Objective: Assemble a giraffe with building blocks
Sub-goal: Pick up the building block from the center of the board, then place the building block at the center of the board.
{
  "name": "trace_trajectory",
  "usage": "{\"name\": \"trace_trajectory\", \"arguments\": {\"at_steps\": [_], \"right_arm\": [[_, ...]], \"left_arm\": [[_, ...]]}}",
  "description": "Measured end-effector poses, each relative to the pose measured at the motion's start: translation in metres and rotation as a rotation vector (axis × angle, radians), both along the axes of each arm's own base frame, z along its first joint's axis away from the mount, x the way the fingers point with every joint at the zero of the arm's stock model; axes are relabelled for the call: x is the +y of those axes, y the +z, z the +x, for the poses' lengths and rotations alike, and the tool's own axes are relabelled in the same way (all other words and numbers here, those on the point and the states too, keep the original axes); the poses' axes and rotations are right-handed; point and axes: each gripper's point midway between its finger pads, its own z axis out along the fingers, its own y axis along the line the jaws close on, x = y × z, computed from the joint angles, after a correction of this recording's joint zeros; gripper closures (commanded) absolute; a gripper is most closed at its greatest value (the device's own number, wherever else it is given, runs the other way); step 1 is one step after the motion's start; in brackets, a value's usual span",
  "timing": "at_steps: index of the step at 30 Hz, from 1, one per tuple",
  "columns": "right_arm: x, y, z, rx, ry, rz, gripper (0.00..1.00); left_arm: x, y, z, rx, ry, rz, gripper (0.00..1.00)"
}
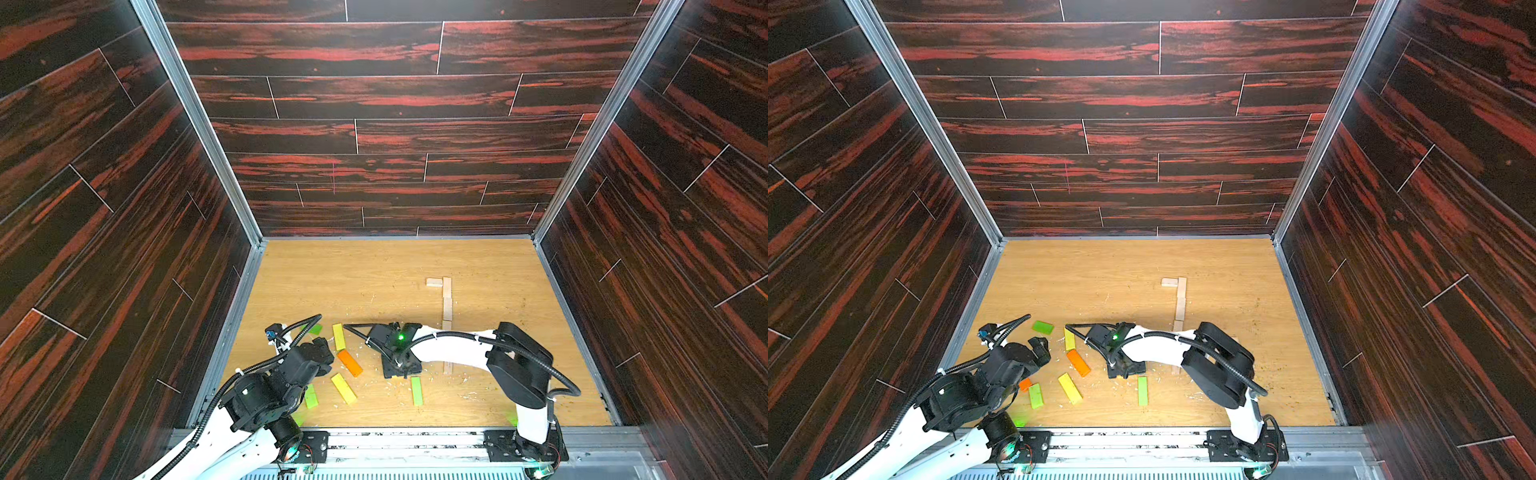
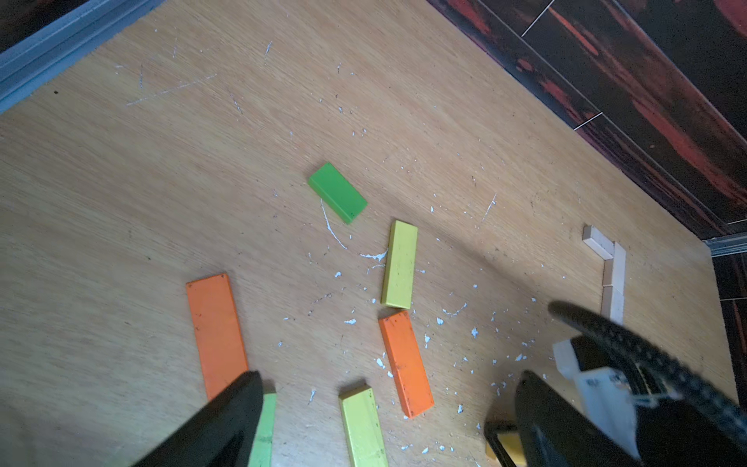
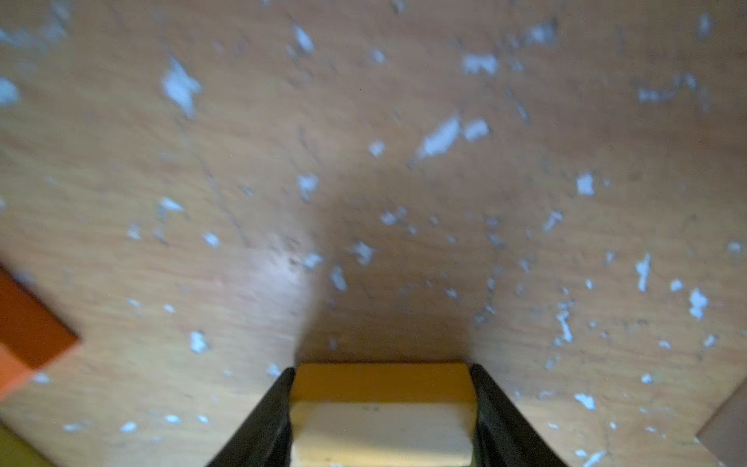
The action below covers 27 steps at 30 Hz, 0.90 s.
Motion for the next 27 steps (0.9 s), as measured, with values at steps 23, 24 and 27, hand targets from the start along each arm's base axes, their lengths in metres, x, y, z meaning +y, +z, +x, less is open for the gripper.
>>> {"name": "trace_trajectory", "arguments": {"at_steps": [23, 24, 27], "right_arm": [[0.110, 0.062, 0.256, -0.332, -0.070, 0.242, 0.63], [0.111, 0.059, 0.263, -0.341, -0.070, 0.247, 0.63], [0.107, 0.047, 0.274, -0.353, -0.064, 0.243, 0.63]], "left_arm": [[0.002, 0.033, 0.012, -0.081, -0.019, 0.068, 0.00], [0.002, 0.033, 0.012, -0.083, -0.018, 0.068, 0.00], [0.001, 0.034, 0.014, -0.091, -0.019, 0.066, 0.00]]}}
